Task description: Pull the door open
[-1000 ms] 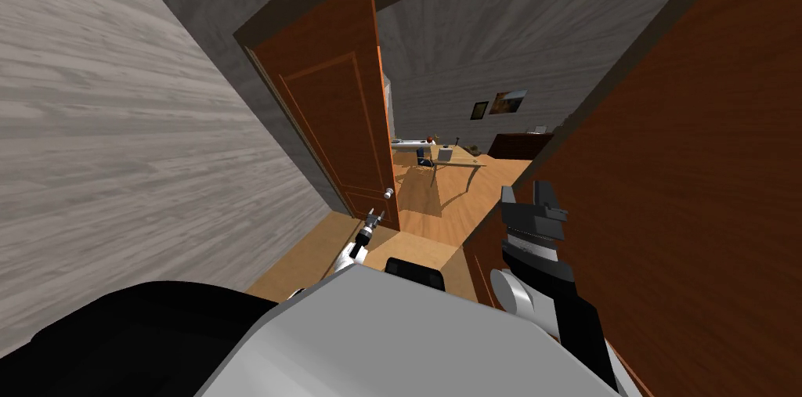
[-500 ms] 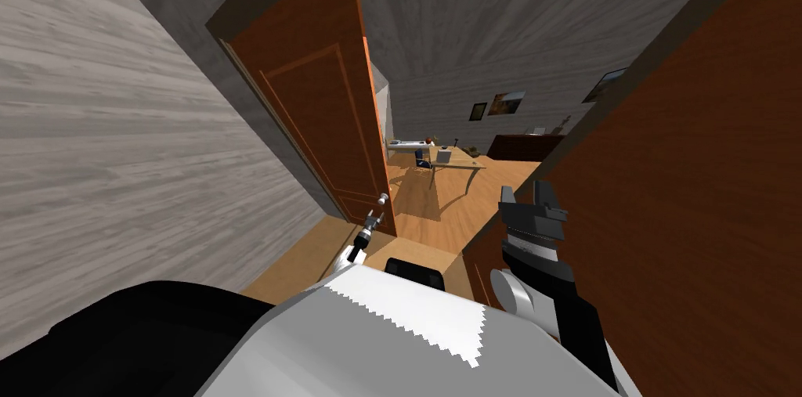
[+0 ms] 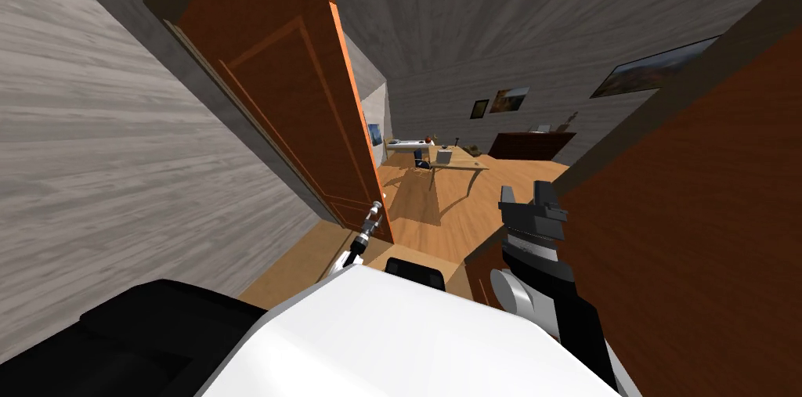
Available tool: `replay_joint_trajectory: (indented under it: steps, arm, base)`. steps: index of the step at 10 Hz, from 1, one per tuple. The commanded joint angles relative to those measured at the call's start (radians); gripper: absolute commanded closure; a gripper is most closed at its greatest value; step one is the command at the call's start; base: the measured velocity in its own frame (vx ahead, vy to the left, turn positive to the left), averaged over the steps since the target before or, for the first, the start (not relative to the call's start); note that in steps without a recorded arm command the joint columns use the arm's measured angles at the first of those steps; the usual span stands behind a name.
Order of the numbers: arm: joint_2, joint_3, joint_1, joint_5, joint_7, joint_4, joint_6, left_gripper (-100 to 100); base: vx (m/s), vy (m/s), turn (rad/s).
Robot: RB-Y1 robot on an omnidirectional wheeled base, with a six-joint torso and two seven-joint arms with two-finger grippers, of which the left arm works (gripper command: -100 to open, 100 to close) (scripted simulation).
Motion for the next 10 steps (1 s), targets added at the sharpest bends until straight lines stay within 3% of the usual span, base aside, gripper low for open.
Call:
replay_joint_trajectory:
  steps: [1,3,4,5,10]
  arm:
    - [0.000,-0.005,0.023,0.001,0.003,-0.021,-0.001,-100]
    - [0.001,-0.009,0.041,0.002,0.005,-0.036,-0.005,-100]
    - [-0.008,-0.016,0.046,-0.001,0.004,-0.017,-0.009,-100]
    - [-0.008,-0.016,0.046,-0.001,0.004,-0.017,-0.009,100]
    - [-0.008,-0.016,0.046,-0.001,0.004,-0.017,-0.009,100]
  base:
    - [0.195,0.026,0.033]
    - [0.144,0.050,0.046]
    - [0.022,-0.006,0.021]
    - [-0.033,-0.011,0.010]
    - [-0.004,0.006,0.000]
